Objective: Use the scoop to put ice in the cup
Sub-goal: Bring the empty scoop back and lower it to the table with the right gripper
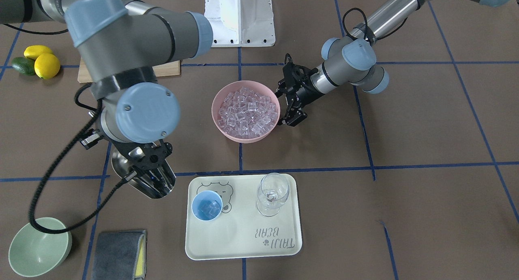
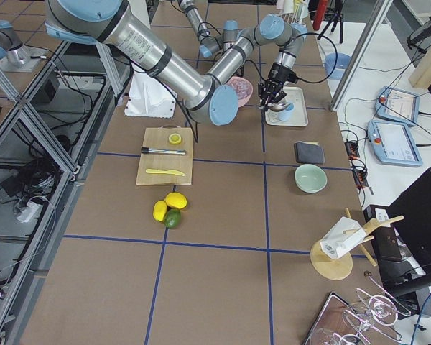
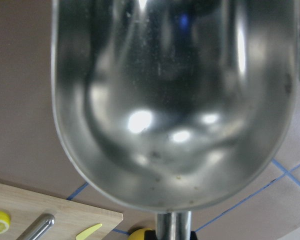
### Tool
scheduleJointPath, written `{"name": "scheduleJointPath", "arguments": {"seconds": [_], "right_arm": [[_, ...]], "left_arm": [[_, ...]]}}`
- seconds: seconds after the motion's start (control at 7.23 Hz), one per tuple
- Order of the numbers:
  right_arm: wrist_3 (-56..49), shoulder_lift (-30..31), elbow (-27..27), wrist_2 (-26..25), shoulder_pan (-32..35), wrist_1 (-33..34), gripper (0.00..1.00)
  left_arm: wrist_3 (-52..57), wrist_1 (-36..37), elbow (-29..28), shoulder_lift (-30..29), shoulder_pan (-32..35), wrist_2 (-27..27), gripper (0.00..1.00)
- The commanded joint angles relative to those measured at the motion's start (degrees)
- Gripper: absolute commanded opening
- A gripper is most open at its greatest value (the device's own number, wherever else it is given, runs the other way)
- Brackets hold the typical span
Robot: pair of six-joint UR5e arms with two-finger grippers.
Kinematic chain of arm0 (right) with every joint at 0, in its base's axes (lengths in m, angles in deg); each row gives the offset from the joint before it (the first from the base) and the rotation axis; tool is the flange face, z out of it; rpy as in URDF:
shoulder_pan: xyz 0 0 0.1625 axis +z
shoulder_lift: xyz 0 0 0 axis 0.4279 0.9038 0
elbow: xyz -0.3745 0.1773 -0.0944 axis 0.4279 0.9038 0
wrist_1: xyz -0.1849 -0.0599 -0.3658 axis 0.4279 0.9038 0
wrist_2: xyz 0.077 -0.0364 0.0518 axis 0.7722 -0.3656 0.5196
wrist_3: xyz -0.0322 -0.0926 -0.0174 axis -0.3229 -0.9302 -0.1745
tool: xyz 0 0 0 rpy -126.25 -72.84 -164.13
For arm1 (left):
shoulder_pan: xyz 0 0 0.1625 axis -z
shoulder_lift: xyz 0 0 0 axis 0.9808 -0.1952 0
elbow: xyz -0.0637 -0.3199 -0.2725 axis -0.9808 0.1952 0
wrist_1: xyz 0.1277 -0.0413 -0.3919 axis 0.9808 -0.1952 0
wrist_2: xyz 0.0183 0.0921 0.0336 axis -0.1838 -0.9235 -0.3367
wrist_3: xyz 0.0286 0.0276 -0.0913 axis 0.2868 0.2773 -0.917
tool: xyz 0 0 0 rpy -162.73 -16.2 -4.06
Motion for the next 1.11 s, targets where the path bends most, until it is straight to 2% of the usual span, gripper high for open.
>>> {"name": "scheduleJointPath", "arguments": {"seconds": [0.0, 0.14, 0.28, 0.42, 0.55, 0.69, 0.83, 0.97], "right_arm": [[9.2, 14.3, -19.3, 4.8, 0.7, 0.0, 0.00], [16.6, 19.5, -26.2, 8.6, 1.1, 0.1, 0.00], [25.0, 25.3, -31.7, 9.2, 0.2, -0.2, 0.00], [28.3, 31.9, -36.7, 9.1, -2.2, -2.8, 0.00], [28.4, 40.0, -38.1, 10.8, -2.4, -12.0, 0.00], [29.7, 48.9, -38.1, 14.5, -2.3, -25.7, 0.00], [39.2, 55.6, -36.6, 16.8, -2.4, -41.0, 0.00], [45.5, 57.4, -34.5, 17.5, -3.5, -50.1, 0.00]], "left_arm": [[0.0, 0.0, 0.0, 0.0, 0.0, 0.0, 1.00], [0.0, -0.1, 0.0, 0.0, 0.0, 0.0, 1.00], [0.0, 0.0, 0.0, 0.0, 0.0, 0.0, 1.00], [0.0, 0.0, 0.0, 0.0, 0.0, 0.0, 1.00], [0.0, -0.1, 0.0, 0.0, 0.0, 0.0, 1.00], [0.0, -0.1, 0.0, 0.0, 0.0, 0.0, 1.00], [-0.2, -0.1, 0.0, -0.1, 0.0, 0.0, 1.00], [-1.7, -0.1, 0.5, -0.1, -0.1, 0.0, 1.00]]}}
